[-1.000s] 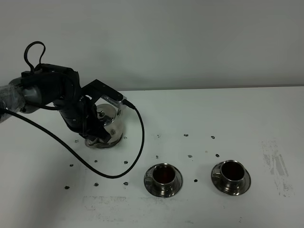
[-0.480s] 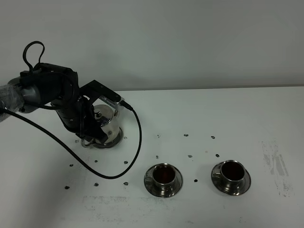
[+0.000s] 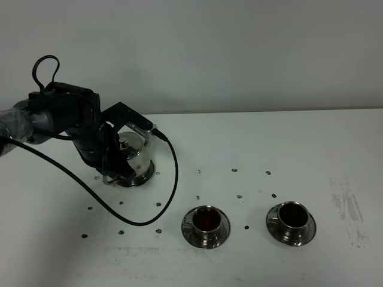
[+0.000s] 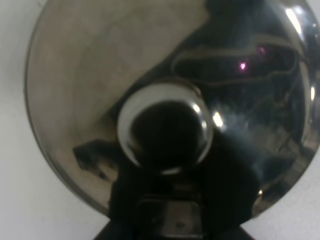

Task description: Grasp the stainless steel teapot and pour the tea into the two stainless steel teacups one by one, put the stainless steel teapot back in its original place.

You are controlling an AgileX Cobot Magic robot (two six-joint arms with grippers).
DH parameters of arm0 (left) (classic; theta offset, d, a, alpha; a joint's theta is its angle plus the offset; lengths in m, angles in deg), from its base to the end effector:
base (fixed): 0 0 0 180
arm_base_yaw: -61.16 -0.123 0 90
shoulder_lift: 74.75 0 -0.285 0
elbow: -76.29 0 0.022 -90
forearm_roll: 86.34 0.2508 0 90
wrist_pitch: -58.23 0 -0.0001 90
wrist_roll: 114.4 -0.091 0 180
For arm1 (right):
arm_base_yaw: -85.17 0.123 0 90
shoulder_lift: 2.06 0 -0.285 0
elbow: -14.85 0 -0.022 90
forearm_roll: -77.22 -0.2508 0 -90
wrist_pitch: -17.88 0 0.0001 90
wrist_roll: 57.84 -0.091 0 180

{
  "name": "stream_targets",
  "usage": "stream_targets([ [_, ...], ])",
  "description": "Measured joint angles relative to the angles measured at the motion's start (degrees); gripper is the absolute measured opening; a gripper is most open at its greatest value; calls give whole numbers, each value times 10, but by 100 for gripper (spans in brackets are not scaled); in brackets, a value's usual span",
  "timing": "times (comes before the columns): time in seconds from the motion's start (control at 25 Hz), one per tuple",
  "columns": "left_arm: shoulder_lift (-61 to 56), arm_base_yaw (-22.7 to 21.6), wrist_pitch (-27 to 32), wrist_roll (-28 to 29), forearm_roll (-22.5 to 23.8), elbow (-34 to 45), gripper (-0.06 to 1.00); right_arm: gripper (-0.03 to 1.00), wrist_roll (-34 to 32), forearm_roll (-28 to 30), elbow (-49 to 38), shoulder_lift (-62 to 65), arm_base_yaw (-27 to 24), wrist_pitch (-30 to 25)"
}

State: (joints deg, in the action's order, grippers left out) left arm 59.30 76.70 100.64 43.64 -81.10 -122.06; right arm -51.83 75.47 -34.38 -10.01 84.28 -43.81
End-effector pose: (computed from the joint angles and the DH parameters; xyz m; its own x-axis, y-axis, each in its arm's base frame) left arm 0.4520 -0.1199 0.1547 -0.6971 0.6453 -0.3124 0.6099 0.7628 0.2147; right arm -0.0038 0.0025 0.2728 -0.4799 -0.0828 -0.8734 -0.0516 0.9965 -0.0661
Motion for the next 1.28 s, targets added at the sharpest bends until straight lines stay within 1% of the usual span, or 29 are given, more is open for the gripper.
stream_targets([
  [0.56,0,0,0,-4,0,0,25,45,0,0,0,0,0,0],
  [0.64,0,0,0,-5,0,0,30,45,0,0,0,0,0,0],
  [0.8,0,0,-1,-6,0,-1,50,45,0,0,0,0,0,0],
  [0.88,0,0,-1,-6,0,-1,56,45,0,0,0,0,0,0],
  [1.04,-1,0,1,-6,0,-1,60,45,0,0,0,0,0,0],
  [1.28,-37,2,29,-6,-13,-1,61,45,0,0,0,0,0,0],
])
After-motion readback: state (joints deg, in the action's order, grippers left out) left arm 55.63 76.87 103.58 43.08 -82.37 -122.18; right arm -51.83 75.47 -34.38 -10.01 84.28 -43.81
